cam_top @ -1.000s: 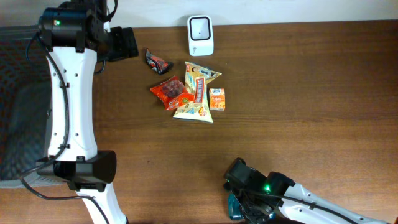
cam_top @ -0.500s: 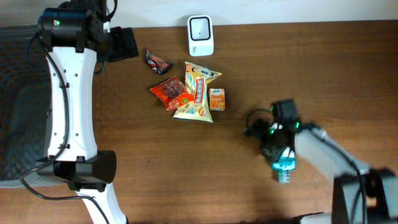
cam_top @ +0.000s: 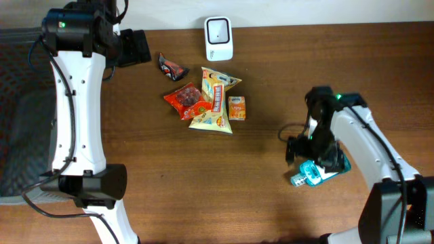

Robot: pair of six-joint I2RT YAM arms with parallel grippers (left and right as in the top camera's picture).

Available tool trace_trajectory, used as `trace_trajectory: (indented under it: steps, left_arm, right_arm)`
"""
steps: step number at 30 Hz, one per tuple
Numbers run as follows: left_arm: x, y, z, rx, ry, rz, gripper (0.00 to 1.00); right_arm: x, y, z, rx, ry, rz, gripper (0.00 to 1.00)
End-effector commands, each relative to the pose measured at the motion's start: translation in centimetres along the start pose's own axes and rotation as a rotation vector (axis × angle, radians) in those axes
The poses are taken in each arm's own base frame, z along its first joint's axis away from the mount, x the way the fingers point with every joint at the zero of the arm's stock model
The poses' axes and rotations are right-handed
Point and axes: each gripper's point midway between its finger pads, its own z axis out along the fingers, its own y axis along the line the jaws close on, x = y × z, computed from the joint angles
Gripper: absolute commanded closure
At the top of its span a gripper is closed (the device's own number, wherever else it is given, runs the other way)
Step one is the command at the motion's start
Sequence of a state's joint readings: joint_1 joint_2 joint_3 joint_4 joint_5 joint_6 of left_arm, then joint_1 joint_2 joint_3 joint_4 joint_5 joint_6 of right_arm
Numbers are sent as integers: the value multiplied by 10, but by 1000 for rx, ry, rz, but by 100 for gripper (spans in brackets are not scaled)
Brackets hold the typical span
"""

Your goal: Scan the item barcode

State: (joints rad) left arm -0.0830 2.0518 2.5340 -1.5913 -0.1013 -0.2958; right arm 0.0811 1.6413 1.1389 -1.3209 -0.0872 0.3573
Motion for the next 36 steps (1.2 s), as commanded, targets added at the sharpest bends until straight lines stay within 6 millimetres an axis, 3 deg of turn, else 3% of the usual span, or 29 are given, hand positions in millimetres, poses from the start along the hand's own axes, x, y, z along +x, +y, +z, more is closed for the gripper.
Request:
trace_trajectory:
  steps: [1, 4, 8, 13, 14, 18, 22, 25, 28, 33, 36]
  left_arm:
    - [1, -2, 1, 7, 4, -5, 1]
    - [1, -2, 1, 7, 4, -5, 1]
    - [1, -2, 1, 8, 4, -4, 1]
    - [1, -2, 1, 7, 4, -5, 1]
    - [1, -2, 1, 8, 4, -5, 1]
    - [1, -2, 1, 7, 4, -5, 1]
    - [1, -2, 1, 7, 4, -5, 1]
    - [1, -2, 1, 8, 4, -4, 1]
    - [2, -5, 0, 10, 4, 1, 1]
    - [1, -4, 0, 10, 4, 1, 1]
    - [1, -4, 0, 10, 4, 1, 1]
  right_arm:
    - [17, -9, 29, 23, 67, 151, 2]
    - [10, -10, 49, 14, 27, 216, 2]
    - [-16, -41, 48, 89, -87, 392, 2]
    - [-44, -47, 45, 10, -169, 458, 2]
    - [-50, -46, 45, 3, -191, 457, 8]
    - [-70, -21, 44, -138, -226, 439, 17]
    - [-95, 28, 41, -342, -259, 350, 21]
    - [-109, 58, 30, -422, -328, 296, 27]
    - [-125, 64, 13, -418, -405, 260, 31]
    - [-166, 84, -61, -477, -618, 101, 31]
    - [-170, 77, -95, -407, -657, 86, 30]
